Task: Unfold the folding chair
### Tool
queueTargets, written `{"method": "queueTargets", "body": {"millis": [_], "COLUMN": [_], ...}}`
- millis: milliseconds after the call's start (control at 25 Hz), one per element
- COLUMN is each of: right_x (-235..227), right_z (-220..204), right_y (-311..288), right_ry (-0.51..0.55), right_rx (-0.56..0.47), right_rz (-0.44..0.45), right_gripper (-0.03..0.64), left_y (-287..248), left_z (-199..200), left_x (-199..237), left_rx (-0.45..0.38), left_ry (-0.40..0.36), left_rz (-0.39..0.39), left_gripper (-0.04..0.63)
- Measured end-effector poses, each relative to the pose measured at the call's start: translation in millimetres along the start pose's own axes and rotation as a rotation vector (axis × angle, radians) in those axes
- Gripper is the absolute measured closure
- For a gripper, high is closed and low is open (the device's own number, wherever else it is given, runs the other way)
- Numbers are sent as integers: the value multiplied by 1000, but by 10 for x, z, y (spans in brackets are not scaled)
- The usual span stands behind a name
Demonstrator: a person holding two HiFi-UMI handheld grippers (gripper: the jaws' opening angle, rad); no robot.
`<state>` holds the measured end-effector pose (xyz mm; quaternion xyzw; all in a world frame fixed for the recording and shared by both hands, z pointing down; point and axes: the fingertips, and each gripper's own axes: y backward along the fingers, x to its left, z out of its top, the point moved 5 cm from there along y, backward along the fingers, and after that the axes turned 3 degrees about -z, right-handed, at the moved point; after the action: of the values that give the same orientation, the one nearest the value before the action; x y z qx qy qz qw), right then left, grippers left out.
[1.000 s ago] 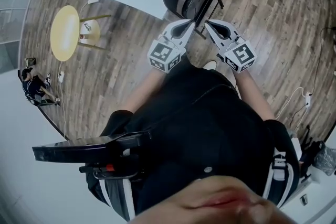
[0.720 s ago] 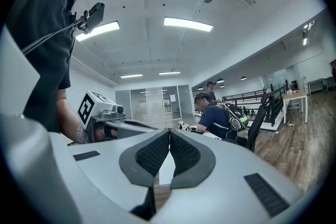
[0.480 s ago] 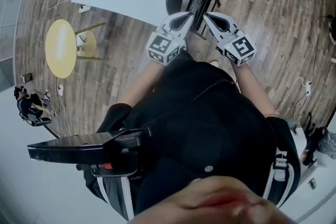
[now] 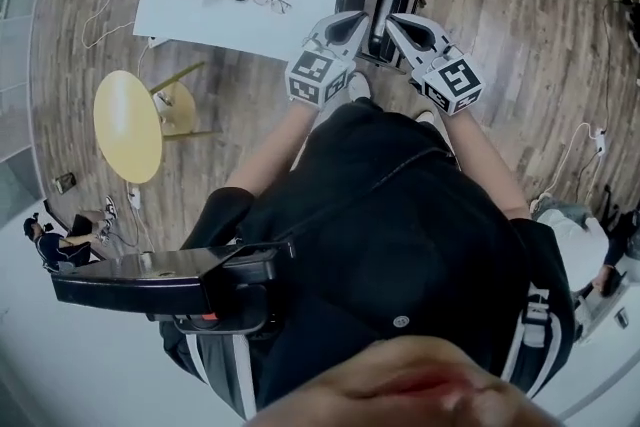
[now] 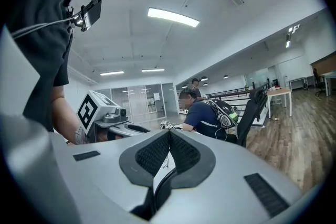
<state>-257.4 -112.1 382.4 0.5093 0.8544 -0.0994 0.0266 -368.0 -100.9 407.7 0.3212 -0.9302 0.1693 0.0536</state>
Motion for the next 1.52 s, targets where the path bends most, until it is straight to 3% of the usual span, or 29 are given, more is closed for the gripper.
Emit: {"method": "queueTargets", "body": {"millis": [360,680,880,1520], "right_x": [-95,-64,-119,-268], "right_z": [-153,-222,-218,-305], "right_y": [-364,-393,-313,5], "right_ry": [-43,-52,-76,-141], "right_rx": [31,42,42,51], "right_rz": [-110,-159,-188,-280], "right_gripper": [607,607,607,607], "left_y": [-288,-512,-697,-1057], "left_z": [-322,-637,-845,-1209], "left_x": [709,1074,1268,1401], "left_rx": [185,339,431,596], "left_ry": [41,89,133,223], "left_rz": [5,57,97,80], "left_gripper": [586,424,368,364]}}
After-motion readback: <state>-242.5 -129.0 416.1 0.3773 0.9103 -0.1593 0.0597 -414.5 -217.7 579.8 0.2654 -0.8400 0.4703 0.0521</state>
